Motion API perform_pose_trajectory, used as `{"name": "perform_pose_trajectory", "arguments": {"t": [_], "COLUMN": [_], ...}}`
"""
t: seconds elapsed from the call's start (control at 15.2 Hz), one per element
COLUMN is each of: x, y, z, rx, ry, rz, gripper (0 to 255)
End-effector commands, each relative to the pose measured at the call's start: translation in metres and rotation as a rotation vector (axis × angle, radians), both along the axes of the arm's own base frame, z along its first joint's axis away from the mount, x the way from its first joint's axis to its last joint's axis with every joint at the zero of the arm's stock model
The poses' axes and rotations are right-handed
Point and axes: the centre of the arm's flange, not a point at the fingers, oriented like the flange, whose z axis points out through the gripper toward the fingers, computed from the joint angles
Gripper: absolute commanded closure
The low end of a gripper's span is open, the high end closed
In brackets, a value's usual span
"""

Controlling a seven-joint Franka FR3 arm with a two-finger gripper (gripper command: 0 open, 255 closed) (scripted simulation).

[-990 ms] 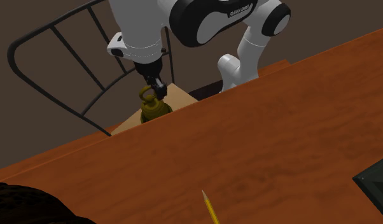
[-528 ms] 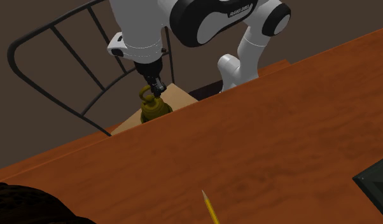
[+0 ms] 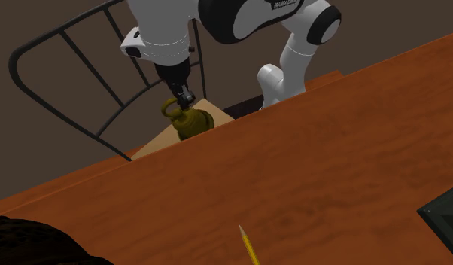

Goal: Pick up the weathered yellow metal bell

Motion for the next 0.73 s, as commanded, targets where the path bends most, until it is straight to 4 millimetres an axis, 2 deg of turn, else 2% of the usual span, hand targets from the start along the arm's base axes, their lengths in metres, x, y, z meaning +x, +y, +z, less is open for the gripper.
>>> {"name": "perform_pose_trajectory", "arguments": {"t": [0.0,0.53,0.66], "x": [0.000,0.000,0.000], "y": [0.000,0.000,0.000], "z": [0.011,0.053,0.054], "rx": [0.000,0.000,0.000], "ry": [-0.001,-0.001,-0.001], "rz": [0.000,0.000,0.000], "gripper": [255,255,255]}}
